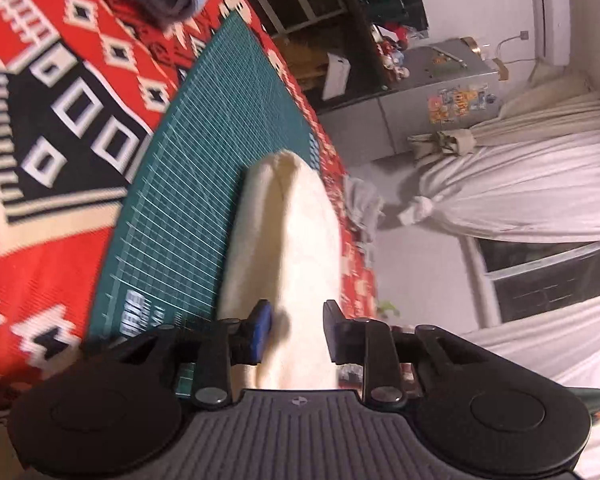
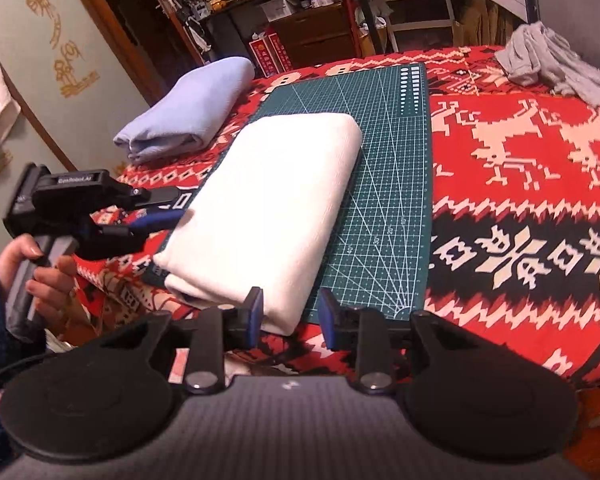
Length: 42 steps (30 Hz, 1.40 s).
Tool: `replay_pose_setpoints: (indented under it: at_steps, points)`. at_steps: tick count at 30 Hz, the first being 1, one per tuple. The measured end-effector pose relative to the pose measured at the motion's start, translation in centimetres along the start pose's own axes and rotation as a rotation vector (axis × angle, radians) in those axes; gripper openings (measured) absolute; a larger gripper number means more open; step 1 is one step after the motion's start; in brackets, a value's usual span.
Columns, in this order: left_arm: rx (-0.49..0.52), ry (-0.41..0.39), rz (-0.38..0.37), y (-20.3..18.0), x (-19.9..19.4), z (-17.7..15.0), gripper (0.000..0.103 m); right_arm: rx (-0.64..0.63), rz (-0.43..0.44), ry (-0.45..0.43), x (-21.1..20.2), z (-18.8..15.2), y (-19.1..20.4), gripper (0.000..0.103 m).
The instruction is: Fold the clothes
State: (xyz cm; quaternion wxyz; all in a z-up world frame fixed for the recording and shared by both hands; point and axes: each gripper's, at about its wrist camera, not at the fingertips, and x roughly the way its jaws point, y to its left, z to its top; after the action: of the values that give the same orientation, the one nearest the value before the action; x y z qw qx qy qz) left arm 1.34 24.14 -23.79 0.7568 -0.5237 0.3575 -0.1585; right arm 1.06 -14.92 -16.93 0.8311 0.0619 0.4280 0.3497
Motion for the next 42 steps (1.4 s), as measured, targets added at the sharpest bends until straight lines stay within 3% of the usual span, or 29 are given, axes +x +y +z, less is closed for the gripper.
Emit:
replay_pose_setpoints:
  at_steps: [6,13,17,22,24,25,26,27,29,32,35,42]
  points:
    - [-0.001,0.026,-0.019,0.0,0.0,0.1,0.03,0.048,0.022,-0.002,-0.1,-0.2,-0.6,0.032]
    - [0.078,0.101,0.029,-0.4,0.2,-0.8,0.027,0.045,0.007,0.013,0.8,-0.6,-0.9,0.032]
    - [0.153,0.114,0.079,-1.2,-0.2,-1.6,0.007,-0.064,-0.042,0.007,1.0,-0.7,0.6,0.039]
    - [0.185,0.112,0.106,-1.8,-0.4,-2.2,0.004,-0.211,-0.075,0.035,1.9,-1.0,2.5,0.043]
    - [0.166,0.107,0.091,-2.0,-0.4,-2.2,0.004,-0.24,-0.103,0.038,2.3,-1.0,2.9,0.039]
    - [0.156,0.108,0.071,-2.1,-0.4,-2.2,0.004,-0.251,-0.127,0.036,2.5,-1.0,3.0,0.033]
    - [0.149,0.111,0.049,-2.3,-0.4,-2.3,0.004,-0.255,-0.143,0.031,2.6,-0.9,2.9,0.018]
    - [0.164,0.114,0.054,-2.6,-0.4,-2.4,0.004,-0.248,-0.146,0.024,2.5,-0.8,2.8,0.013]
    - [0.207,0.119,0.079,-3.2,-0.3,-2.7,0.004,-0.229,-0.144,0.014,2.2,-0.7,2.6,0.012]
    - [0.196,0.125,0.137,-1.9,-0.1,-2.6,0.004,-0.209,-0.127,0.034,2.1,-0.8,2.0,0.012]
    - [0.141,0.129,0.114,-0.7,-0.4,-2.6,0.004,-0.206,-0.126,0.053,2.2,-1.2,1.8,0.012]
    - [0.217,0.111,0.162,-2.5,-2.4,-2.9,0.003,-0.107,-0.074,0.036,0.0,-0.6,0.3,0.012]
